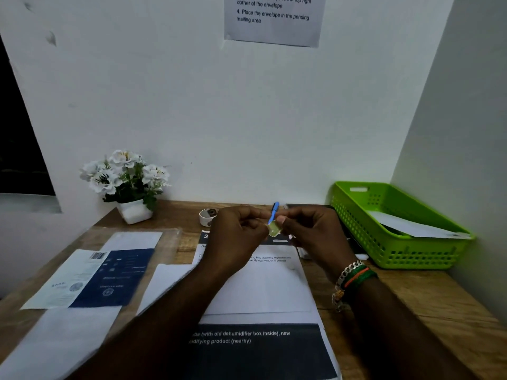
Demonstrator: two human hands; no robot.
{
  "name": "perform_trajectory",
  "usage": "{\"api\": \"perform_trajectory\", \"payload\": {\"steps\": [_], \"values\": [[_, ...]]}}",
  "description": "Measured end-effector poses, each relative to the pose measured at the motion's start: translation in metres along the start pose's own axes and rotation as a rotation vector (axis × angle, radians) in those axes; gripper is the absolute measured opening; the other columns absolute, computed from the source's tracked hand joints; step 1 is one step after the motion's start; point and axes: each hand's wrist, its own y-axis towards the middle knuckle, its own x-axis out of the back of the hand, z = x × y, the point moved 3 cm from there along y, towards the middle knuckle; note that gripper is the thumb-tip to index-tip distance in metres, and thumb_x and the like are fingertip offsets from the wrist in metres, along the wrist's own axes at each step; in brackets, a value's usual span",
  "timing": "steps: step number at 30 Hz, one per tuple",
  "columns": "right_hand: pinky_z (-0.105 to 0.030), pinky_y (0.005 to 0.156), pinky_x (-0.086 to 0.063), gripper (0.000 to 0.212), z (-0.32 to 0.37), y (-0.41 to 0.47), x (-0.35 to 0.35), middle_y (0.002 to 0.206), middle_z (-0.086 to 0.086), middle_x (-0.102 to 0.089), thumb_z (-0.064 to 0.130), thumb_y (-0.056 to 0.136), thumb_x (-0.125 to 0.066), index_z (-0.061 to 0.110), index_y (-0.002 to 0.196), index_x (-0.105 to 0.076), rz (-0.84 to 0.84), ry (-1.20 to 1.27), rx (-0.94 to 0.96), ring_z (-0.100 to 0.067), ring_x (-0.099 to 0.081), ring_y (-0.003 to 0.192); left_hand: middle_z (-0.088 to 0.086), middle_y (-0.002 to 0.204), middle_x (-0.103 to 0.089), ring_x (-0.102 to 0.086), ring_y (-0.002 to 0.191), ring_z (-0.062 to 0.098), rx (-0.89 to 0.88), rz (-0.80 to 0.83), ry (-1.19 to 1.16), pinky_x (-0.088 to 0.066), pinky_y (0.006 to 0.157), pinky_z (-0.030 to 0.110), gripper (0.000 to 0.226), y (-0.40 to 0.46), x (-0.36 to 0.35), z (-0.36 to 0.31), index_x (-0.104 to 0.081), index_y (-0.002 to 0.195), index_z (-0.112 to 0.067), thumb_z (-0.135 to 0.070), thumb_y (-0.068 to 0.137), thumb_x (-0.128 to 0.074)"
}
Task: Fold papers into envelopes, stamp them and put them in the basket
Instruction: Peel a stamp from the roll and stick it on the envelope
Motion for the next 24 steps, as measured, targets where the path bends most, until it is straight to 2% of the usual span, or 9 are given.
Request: {"api": "perform_trajectory", "payload": {"steps": [3,8,11,14,18,20,22,24], "values": [[-0.021,0.052,-0.046,0.012,-0.001,0.001,0.002,0.081,-0.024,-0.072,0.004,0.09,-0.073,-0.005,0.098,-0.075,0.016,0.052,-0.056,-0.01,-0.062,0.062,0.013,0.08,-0.076,-0.072,0.069,0.023,-0.007,0.047,-0.031,-0.05,0.056,0.018,0.023,-0.002,0.0,-0.002,-0.081,0.102,-0.016,0.0,0.087,-0.075],[-0.026,0.057,-0.044,0.013,0.0,0.0,0.002,0.081,-0.021,-0.072,0.002,0.092,-0.069,-0.003,0.103,-0.073,0.003,0.126,-0.122,-0.014,-0.062,0.063,-0.001,0.07,-0.074,-0.062,0.059,0.005,0.02,0.124,-0.051,-0.046,0.055,0.016,0.025,-0.003,-0.002,-0.001,-0.08,0.102,-0.014,0.004,0.084,-0.076],[-0.027,0.056,-0.044,0.013,0.001,-0.001,-0.001,0.075,-0.019,-0.068,0.001,0.09,-0.072,-0.003,0.102,-0.071,0.014,0.102,-0.112,-0.016,-0.06,0.061,0.007,0.075,-0.077,-0.072,0.066,0.013,0.03,0.156,-0.048,-0.047,0.055,0.014,0.017,-0.004,-0.004,-0.001,-0.079,0.099,-0.014,-0.005,0.084,-0.081],[-0.028,0.054,-0.041,0.023,0.006,-0.003,-0.002,0.072,-0.024,-0.06,0.001,0.084,-0.078,-0.006,0.101,-0.064,0.039,0.064,-0.082,-0.022,-0.053,0.063,0.003,0.08,-0.079,-0.076,0.074,0.015,0.02,0.109,-0.07,-0.048,0.056,0.014,0.011,-0.005,-0.003,-0.004,-0.08,0.09,-0.015,-0.026,0.087,-0.081],[-0.029,0.054,-0.045,0.024,0.009,-0.005,-0.003,0.075,-0.036,-0.063,0.004,0.086,-0.077,-0.002,0.103,-0.061,0.046,0.04,-0.082,-0.022,-0.059,0.061,-0.001,0.081,-0.078,-0.069,0.068,0.008,0.065,0.096,-0.093,-0.048,0.052,0.019,0.01,-0.005,0.0,-0.004,-0.078,0.079,-0.018,-0.025,0.086,-0.082],[-0.028,0.056,-0.049,0.017,0.007,-0.005,-0.003,0.081,-0.029,-0.07,0.01,0.096,-0.067,-0.001,0.108,-0.061,0.041,0.065,-0.107,-0.021,-0.065,0.065,-0.003,0.073,-0.075,-0.064,0.066,0.008,0.124,0.053,-0.153,-0.044,0.05,0.02,0.009,-0.004,0.001,-0.001,-0.077,0.079,-0.018,-0.02,0.087,-0.081],[-0.026,0.057,-0.05,0.02,0.007,-0.004,-0.004,0.085,-0.018,-0.076,0.019,0.1,-0.063,0.001,0.109,-0.063,0.037,0.082,-0.142,-0.018,-0.066,0.068,-0.007,0.065,-0.07,-0.06,0.066,0.01,0.204,-0.028,-0.254,-0.044,0.052,0.022,0.01,-0.003,0.003,0.004,-0.076,0.079,-0.019,-0.019,0.088,-0.08],[-0.025,0.057,-0.05,0.026,0.008,-0.005,-0.004,0.091,-0.016,-0.078,0.025,0.099,-0.063,0.0,0.106,-0.067,0.056,0.071,-0.191,-0.017,-0.066,0.07,-0.008,0.066,-0.069,-0.062,0.07,0.011,0.262,-0.102,-0.365,-0.046,0.056,0.025,0.011,-0.001,0.005,0.007,-0.075,0.079,-0.02,-0.02,0.088,-0.08]]}}
